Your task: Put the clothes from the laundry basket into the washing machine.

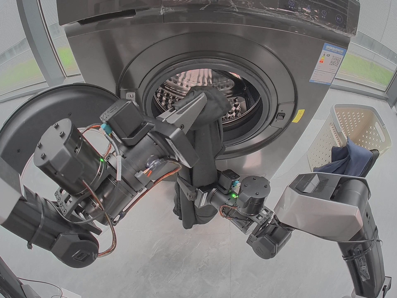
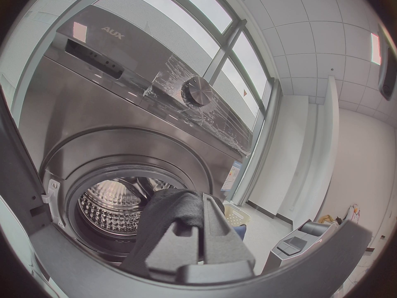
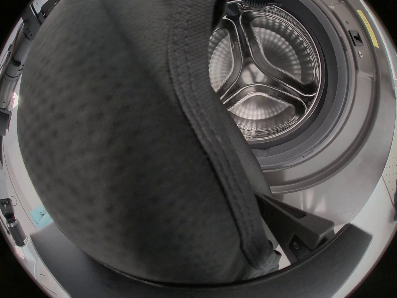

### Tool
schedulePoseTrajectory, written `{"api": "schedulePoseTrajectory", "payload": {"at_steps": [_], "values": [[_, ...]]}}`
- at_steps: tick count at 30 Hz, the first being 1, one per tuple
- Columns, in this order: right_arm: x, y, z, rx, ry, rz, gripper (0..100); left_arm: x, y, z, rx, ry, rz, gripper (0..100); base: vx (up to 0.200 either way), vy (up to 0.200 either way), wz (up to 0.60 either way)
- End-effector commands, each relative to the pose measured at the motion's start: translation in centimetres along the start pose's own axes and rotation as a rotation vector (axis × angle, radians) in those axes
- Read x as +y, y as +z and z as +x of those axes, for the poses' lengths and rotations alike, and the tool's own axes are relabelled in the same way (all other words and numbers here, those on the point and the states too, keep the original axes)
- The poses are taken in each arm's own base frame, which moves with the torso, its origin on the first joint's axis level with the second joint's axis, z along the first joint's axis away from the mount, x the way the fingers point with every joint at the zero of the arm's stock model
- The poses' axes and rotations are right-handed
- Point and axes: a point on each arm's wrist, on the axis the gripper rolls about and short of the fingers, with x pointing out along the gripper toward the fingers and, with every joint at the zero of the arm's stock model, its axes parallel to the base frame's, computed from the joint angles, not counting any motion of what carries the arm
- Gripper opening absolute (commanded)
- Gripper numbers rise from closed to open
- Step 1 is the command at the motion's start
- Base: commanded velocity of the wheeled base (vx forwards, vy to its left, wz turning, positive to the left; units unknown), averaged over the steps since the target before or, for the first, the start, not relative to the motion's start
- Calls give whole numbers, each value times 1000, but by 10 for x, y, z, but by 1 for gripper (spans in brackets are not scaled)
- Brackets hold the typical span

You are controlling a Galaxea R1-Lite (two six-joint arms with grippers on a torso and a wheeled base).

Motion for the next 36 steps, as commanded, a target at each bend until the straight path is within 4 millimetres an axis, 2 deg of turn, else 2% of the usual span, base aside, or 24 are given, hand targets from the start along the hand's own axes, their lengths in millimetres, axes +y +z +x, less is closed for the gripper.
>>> {"api": "schedulePoseTrajectory", "payload": {"at_steps": [1, 9, 15, 16, 24, 33, 36], "values": [[-4, -3, 2, -3, -10, 2, 100, 1, 2, 2, -11, 19, 2, 0, 0, 0, 0], [-1, -1, 6, -22, -14, 4, 100, 0, 5, 6, -30, 33, 0, 0, 0, 0, 0], [-5, -8, 8, -15, -26, 3, 100, 0, 7, 5, -35, 33, 0, 0, 0, 0, 0], [-6, -8, 8, -15, -29, 4, 0, 0, 7, 5, -33, 33, 0, 0, 0, 0, 0], [-14, 8, 6, -41, -48, 11, 0, 5, 9, 3, -42, 64, 6, 0, 0, 0, 0], [-25, 50, -19, -56, -90, 2, 0, 37, 12, -3, -49, 185, 52, 0, 0, 0, 0], [-30, 77, -29, -97, -105, -3, 0, 49, 6, -14, -8, 229, 61, 0, 0, 0, 0]]}}
